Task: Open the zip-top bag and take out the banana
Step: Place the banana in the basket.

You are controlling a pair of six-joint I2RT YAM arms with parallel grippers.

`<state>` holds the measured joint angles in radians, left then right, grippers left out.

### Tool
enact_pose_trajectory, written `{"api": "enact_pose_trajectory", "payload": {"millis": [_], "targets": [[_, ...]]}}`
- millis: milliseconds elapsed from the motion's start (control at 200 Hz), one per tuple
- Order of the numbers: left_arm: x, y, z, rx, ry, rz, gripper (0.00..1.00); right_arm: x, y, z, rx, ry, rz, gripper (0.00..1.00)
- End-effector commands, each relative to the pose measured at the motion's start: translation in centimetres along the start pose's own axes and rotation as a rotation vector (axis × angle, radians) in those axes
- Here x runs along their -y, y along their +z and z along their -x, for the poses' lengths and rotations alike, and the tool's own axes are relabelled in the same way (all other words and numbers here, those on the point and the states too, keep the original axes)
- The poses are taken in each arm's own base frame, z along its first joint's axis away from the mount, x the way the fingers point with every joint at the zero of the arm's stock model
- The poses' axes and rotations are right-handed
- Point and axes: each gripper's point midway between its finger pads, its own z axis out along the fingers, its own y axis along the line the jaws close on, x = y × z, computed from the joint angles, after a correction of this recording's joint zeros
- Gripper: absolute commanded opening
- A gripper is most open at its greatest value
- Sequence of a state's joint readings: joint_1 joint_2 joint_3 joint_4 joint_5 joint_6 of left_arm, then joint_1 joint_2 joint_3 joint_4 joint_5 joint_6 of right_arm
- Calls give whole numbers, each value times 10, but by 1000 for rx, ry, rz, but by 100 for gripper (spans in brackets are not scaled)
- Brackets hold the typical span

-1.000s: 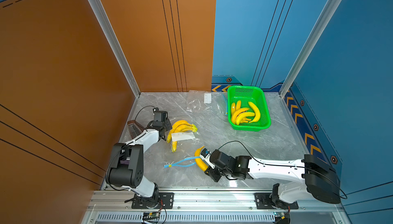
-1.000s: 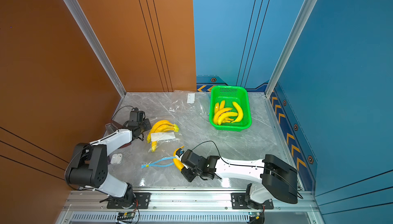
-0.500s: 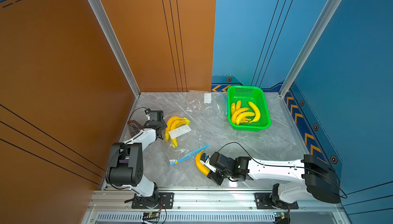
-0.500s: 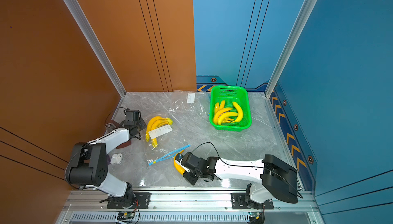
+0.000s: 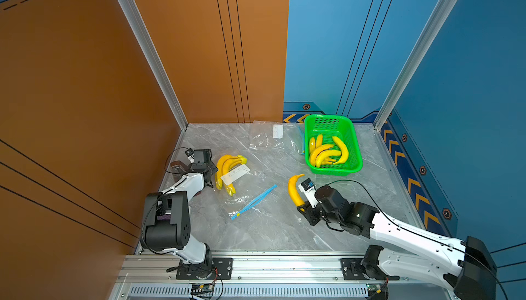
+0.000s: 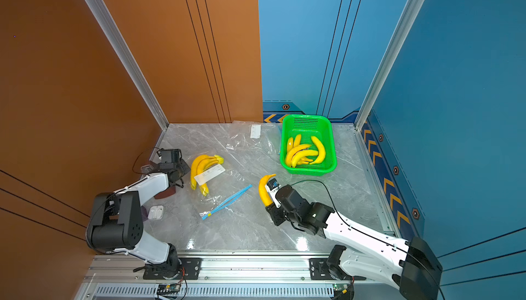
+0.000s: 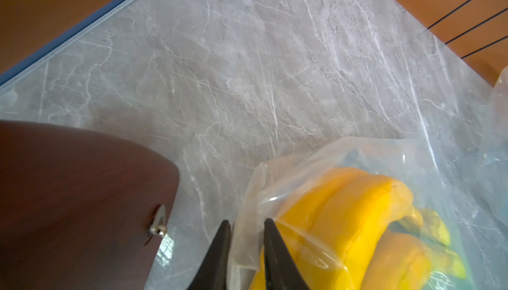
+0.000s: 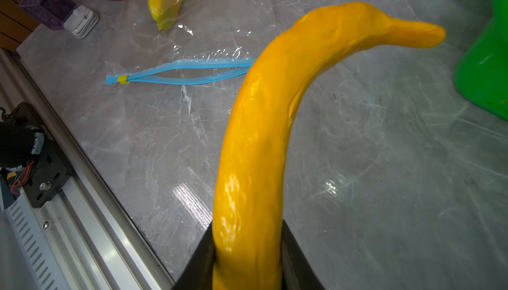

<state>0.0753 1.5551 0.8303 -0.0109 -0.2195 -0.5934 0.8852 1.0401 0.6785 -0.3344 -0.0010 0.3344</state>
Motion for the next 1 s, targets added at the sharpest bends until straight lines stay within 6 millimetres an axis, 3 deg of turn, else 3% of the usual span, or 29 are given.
{"api": "enact_pose_trajectory", "payload": {"millis": [0, 125, 205, 315, 440, 601, 866, 991], "targets": [[6, -9, -8, -26, 5, -43, 41, 24, -13, 35, 80, 75, -97, 24], [7, -14, -14, -34, 14, -60, 62, 62, -24, 73, 158, 155, -223, 24], [6, -18, -17, -35, 15, -67, 71, 105, -32, 92, 202, 255, -345, 25], [5, -23, -21, -33, 21, -74, 78, 155, -31, 102, 210, 371, -470, 26], [5, -28, -23, -34, 16, -91, 83, 197, -13, 105, 200, 490, -541, 26], [13, -36, -23, -43, 33, -125, 85, 222, 17, 111, 168, 518, -563, 26], [16, -56, -25, -24, 87, -137, 85, 246, 52, 113, 137, 545, -586, 27], [17, -71, -18, 11, 106, -152, 85, 250, 78, 113, 102, 574, -548, 28]]}}
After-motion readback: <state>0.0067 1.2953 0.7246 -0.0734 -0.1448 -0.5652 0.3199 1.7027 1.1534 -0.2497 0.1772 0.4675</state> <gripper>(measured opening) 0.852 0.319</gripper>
